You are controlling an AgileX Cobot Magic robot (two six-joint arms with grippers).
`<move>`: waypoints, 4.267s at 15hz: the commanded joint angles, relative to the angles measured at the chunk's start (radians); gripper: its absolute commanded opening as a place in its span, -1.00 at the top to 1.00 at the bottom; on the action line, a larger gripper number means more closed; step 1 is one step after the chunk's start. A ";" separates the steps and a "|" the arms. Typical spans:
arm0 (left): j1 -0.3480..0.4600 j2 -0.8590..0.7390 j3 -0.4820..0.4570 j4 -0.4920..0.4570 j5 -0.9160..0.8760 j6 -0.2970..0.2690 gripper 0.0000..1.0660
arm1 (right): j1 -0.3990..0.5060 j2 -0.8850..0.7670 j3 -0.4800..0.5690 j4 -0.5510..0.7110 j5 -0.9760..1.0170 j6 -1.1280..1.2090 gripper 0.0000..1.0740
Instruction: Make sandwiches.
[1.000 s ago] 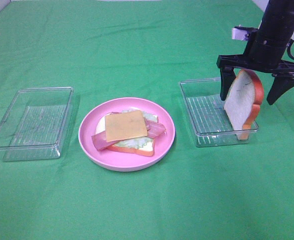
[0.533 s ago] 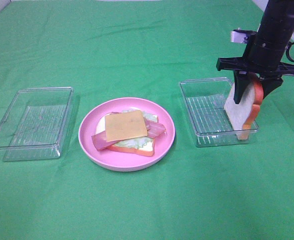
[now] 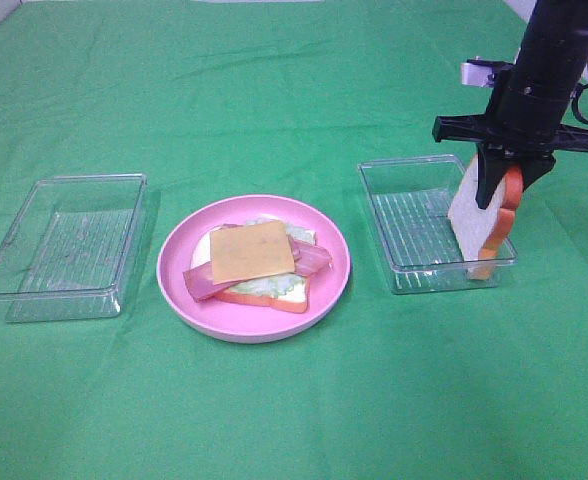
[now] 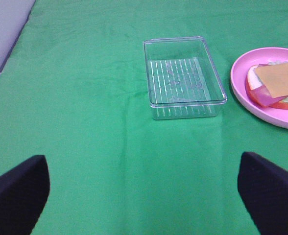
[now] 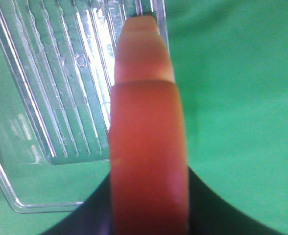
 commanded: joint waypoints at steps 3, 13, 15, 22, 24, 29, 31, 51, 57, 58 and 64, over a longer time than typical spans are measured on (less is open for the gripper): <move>0.002 -0.018 0.002 -0.002 0.000 -0.006 -0.83 | -0.003 -0.042 0.004 0.002 0.112 0.012 1.00; 0.002 -0.018 0.002 -0.002 0.000 -0.006 -0.83 | -0.002 -0.368 0.185 0.568 -0.025 -0.267 1.00; 0.002 -0.018 0.002 -0.002 0.000 -0.006 -0.83 | 0.014 -0.358 0.353 0.871 -0.113 -0.470 1.00; 0.002 -0.018 0.002 -0.002 0.000 -0.006 -0.83 | 0.215 -0.154 0.337 1.034 -0.276 -0.537 1.00; 0.002 -0.018 0.002 -0.002 0.000 -0.006 -0.83 | 0.245 -0.067 0.277 1.047 -0.281 -0.537 1.00; 0.002 -0.018 0.002 -0.002 0.000 -0.006 -0.83 | 0.255 0.030 0.235 1.069 -0.290 -0.533 1.00; 0.002 -0.018 0.002 -0.002 0.000 -0.006 -0.83 | 0.255 0.060 0.235 1.078 -0.292 -0.528 1.00; 0.002 -0.018 0.002 -0.002 0.000 -0.006 -0.83 | 0.255 -0.127 0.235 0.403 -0.300 -0.111 -0.36; 0.002 -0.018 0.002 -0.002 0.000 -0.006 -0.83 | 0.236 -0.308 0.235 -0.006 -0.248 0.047 -0.61; 0.002 -0.018 0.002 -0.002 0.000 -0.006 -0.83 | 0.223 -0.313 0.235 -0.008 -0.233 0.047 -0.61; 0.002 -0.018 0.002 -0.002 0.000 -0.006 -0.83 | -0.005 -0.328 0.235 -0.100 -0.130 -0.019 -0.61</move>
